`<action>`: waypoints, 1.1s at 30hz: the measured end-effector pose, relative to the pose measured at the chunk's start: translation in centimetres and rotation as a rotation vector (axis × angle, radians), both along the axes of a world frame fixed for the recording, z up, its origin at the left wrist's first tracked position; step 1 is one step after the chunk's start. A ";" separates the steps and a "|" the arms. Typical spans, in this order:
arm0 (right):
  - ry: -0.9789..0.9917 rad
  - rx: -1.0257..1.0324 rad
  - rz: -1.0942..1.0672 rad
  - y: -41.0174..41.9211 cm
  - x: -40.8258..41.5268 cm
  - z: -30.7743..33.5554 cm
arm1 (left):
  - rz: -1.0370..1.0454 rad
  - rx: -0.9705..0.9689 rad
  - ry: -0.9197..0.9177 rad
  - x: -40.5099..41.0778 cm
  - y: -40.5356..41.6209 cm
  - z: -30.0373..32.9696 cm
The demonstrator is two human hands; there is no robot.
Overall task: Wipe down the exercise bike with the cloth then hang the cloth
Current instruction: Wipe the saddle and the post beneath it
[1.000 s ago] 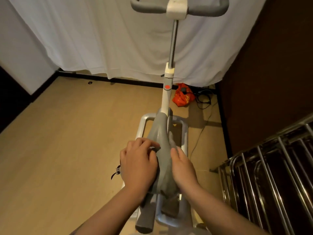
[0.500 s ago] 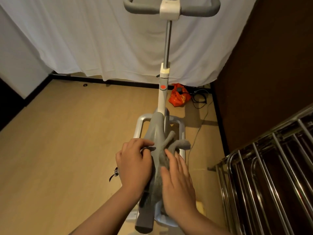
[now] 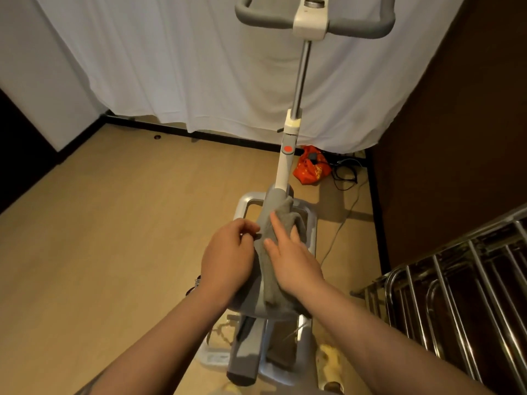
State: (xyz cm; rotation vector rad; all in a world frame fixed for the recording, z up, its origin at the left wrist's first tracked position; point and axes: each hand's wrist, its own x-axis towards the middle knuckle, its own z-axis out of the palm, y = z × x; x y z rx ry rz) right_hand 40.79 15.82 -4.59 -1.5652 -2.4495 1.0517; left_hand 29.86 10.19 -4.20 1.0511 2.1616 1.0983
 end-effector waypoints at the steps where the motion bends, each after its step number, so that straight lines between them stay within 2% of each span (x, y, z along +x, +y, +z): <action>1: 0.014 -0.041 -0.044 1.1 -0.8 0.1 | -0.009 0.001 0.057 0.1 0.2 0.1; 3: 0.024 -0.090 -0.115 2.4 -2.2 0.6 | 0.011 0.016 0.163 1.0 0.1 0.0; 6: -0.085 -0.001 -0.054 1.4 -1.9 0.1 | 0.067 0.055 0.221 1.8 -0.6 -0.4; 9: -0.092 -0.039 -0.067 2.4 -2.3 -0.1 | 0.053 0.056 0.266 1.7 -0.5 -0.4; 14: -0.054 -0.054 -0.211 2.9 -2.8 0.2 | 0.025 0.047 0.271 1.9 -0.7 -0.4; 19: 0.008 -0.067 -0.124 -4.4 3.6 0.5 | -0.006 0.060 0.287 1.7 -0.8 -0.5; 25: 0.012 -0.117 -0.250 -0.2 0.9 -0.9 | -0.035 0.034 0.303 1.6 -0.5 -0.6; 29: -0.076 0.062 -0.101 -4.1 1.9 0.0 | -0.028 0.048 0.304 1.6 -0.4 -0.6; 33: -0.037 -0.015 -0.141 0.9 -0.9 -0.3 | -0.022 0.038 0.309 1.5 -0.2 -0.7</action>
